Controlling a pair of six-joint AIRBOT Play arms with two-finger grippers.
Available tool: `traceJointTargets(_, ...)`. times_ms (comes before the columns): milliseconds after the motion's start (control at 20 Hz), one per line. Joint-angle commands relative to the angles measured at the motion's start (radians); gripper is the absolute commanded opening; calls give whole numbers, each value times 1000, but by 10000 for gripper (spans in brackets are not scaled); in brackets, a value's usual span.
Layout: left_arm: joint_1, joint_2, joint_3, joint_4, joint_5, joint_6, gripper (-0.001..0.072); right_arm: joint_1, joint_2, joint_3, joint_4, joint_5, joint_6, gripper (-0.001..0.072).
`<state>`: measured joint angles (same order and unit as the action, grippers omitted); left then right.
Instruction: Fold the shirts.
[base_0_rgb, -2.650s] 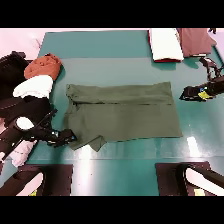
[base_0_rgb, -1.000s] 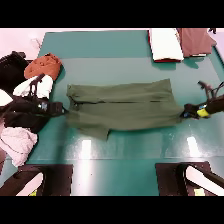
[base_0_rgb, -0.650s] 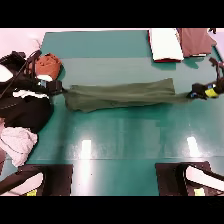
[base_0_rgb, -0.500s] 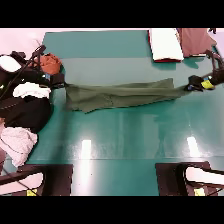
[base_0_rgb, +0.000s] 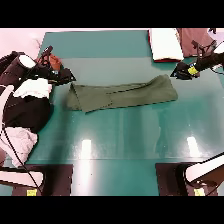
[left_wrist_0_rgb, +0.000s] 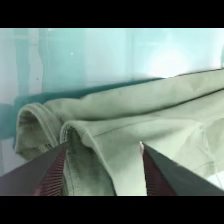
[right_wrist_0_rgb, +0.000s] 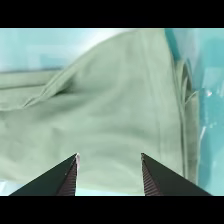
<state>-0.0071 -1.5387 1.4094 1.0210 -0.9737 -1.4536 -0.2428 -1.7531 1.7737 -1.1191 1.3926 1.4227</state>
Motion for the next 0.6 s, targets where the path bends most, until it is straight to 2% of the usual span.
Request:
traceJointTargets(0,0,-10,24,-1,-64,-4,537,-67,-53,36,52,93,-51,489)
traceJointTargets(50,0,-10,24,-5,-83,-5,500,-101,-54,9,54,103,-52,571)
traceJointTargets(100,0,-11,23,-6,-105,-4,241,-133,-54,-22,55,101,-52,582)
traceJointTargets(150,-1,-11,23,-8,-122,-3,40,-167,-57,-55,55,99,-53,587)
traceJointTargets(300,-36,-11,23,-14,-134,-5,28,-239,-88,-143,129,84,-87,588)
traceJointTargets(550,-183,-13,23,-18,-31,-40,29,-218,-176,-181,285,41,-134,587)
